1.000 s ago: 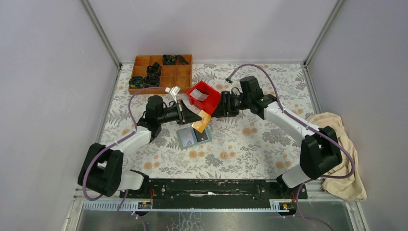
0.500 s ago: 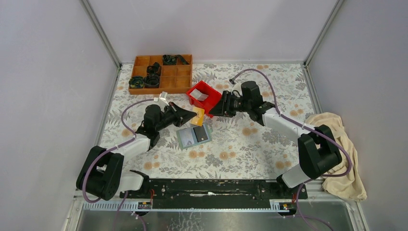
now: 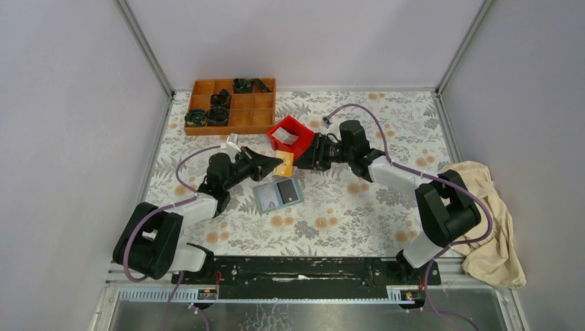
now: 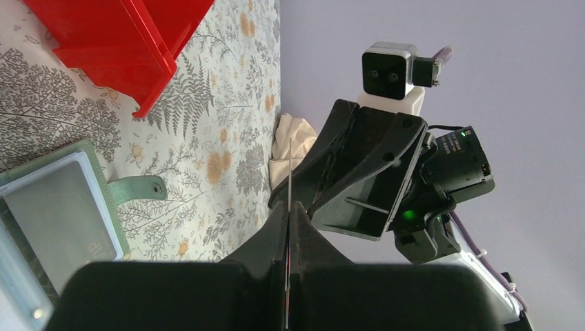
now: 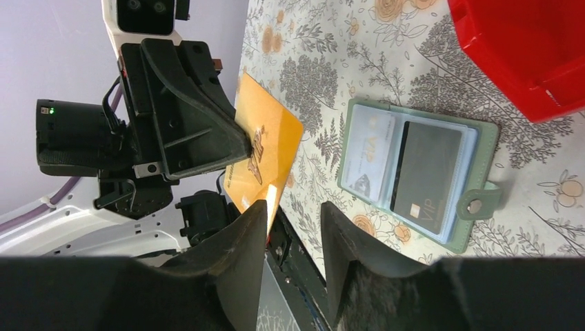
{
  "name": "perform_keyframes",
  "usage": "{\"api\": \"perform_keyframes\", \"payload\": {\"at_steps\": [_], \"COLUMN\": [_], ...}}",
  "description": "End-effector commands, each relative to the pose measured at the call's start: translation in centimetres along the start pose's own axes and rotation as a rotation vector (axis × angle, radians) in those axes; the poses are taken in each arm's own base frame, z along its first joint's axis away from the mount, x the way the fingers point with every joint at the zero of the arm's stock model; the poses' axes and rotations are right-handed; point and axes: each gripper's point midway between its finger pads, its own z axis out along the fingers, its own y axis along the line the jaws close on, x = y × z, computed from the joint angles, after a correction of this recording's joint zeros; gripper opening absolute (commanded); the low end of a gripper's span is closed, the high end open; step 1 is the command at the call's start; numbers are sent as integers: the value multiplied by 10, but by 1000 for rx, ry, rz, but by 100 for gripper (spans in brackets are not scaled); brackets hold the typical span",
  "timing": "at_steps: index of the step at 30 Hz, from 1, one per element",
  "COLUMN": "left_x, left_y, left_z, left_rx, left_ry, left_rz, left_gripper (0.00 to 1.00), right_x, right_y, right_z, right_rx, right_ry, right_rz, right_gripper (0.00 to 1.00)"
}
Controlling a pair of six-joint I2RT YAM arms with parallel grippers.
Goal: Put the credit cards into the card holder
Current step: Pick up the credit card from the storage box.
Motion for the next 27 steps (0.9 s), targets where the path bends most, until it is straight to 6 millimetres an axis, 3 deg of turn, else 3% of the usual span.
{"api": "perform_keyframes", "payload": {"at_steps": [1, 12, 17, 20, 27], "left_x": [-1, 3, 8, 11, 13], "left_y": [-15, -14, -1, 3, 25], "left_z": [3, 6, 5, 4, -1], "left_rx": [73, 89, 68, 73, -25], "left_ry": [-12, 4, 21, 31, 33], "left_rz": [9, -13, -38, -53, -32], "left_gripper": [0, 0, 0, 0, 38], "right_x": [0, 5, 2, 1, 1], "right_y": [19, 23, 32, 39, 40], "right_z": [8, 27, 31, 33, 36], "right_rx": [-85, -131, -201, -254, -251], "right_ry": [9, 43, 47, 53, 84], "right_rz": [-23, 10, 38, 55, 42], "right_gripper": [41, 36, 19, 1, 0]}}
